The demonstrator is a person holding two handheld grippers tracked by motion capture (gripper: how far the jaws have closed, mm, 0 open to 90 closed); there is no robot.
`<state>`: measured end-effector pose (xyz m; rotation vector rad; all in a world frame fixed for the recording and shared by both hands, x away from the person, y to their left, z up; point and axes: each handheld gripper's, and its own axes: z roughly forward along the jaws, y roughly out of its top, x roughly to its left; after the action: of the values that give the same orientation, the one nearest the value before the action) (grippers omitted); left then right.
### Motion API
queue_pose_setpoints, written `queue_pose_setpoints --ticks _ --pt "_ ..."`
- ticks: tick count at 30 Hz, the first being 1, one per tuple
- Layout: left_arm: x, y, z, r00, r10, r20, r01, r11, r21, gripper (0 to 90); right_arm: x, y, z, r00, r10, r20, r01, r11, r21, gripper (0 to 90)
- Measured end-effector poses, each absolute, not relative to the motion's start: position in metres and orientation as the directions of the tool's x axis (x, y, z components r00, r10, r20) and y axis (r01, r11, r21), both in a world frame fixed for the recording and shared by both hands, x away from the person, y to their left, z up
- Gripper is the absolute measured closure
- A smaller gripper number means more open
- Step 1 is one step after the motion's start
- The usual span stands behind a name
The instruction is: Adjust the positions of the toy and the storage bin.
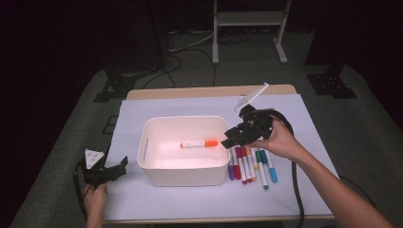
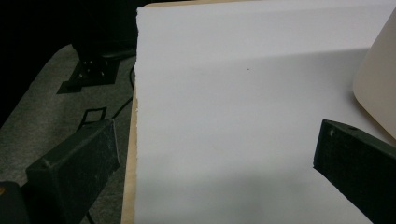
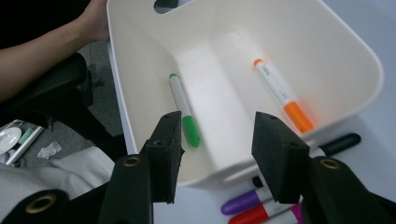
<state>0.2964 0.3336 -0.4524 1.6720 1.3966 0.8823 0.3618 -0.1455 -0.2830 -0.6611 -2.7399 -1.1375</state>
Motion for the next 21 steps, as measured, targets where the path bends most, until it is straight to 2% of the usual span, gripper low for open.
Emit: queue_pose_setpoints --ticks 11,21 --pt "0.296 0.333 -0.453 0.158 0.987 0.034 0.449 -0.102 0.888 0.0 0.358 -0.191 -0.29 -0.869 0.426 0.251 0.474 0.576 0.666 51.5" --pt "0.297 0.333 -0.453 0.159 0.987 0.033 0.449 -0.102 0.888 0.0 0.354 -0.231 -0.322 -0.823 0.5 0.271 0.541 0.539 0.646 51.2"
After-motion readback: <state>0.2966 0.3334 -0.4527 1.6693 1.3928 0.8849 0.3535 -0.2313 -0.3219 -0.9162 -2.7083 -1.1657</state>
